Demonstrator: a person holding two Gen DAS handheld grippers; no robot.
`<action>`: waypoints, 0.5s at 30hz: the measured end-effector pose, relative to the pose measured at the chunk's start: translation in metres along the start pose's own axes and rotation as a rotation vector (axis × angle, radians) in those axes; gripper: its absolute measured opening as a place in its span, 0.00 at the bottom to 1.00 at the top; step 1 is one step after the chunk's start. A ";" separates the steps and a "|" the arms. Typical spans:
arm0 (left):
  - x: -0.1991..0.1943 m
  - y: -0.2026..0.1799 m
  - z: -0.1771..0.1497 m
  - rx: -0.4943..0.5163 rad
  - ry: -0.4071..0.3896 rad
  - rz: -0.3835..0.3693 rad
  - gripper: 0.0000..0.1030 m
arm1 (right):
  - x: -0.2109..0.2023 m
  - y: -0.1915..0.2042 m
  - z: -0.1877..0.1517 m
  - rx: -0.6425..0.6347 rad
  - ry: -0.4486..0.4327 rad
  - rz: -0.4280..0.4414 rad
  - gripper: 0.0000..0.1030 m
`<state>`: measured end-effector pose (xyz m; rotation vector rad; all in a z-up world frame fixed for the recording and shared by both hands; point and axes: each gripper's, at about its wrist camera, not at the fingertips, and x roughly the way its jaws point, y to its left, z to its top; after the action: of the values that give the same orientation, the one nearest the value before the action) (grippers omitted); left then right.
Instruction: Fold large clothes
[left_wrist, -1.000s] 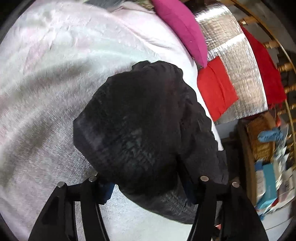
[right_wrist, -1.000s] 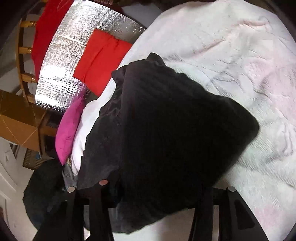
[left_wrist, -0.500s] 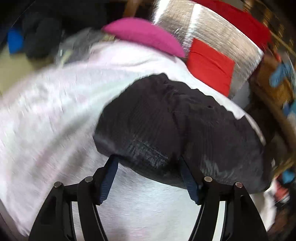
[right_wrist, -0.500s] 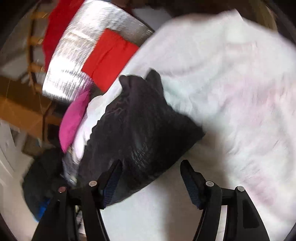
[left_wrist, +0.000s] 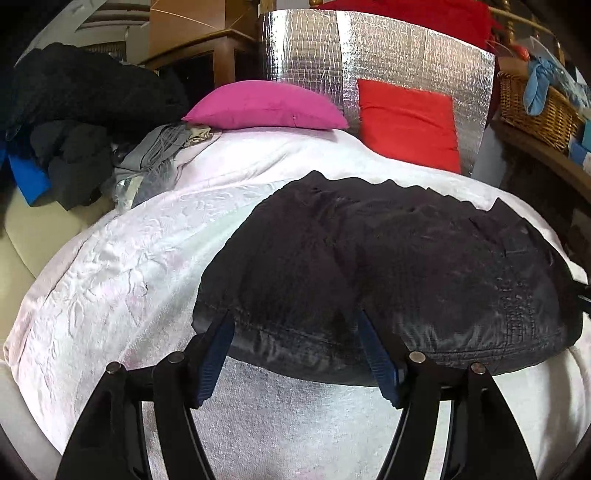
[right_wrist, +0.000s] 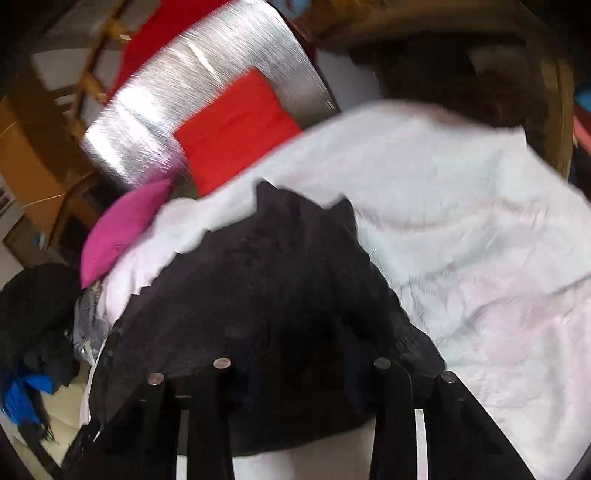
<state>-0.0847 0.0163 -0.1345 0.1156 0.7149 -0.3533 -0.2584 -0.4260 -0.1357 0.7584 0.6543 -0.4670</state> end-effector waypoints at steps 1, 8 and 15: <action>0.001 0.000 0.000 0.000 0.003 0.003 0.68 | 0.010 -0.005 0.002 0.019 0.028 -0.019 0.37; 0.004 -0.001 -0.001 0.002 0.011 0.019 0.68 | 0.027 -0.011 0.002 0.040 0.071 -0.043 0.37; -0.002 0.004 0.006 -0.014 0.006 -0.014 0.68 | -0.009 -0.014 0.001 0.052 0.014 0.037 0.44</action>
<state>-0.0811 0.0194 -0.1285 0.0985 0.7243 -0.3612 -0.2726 -0.4345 -0.1355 0.8227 0.6423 -0.4464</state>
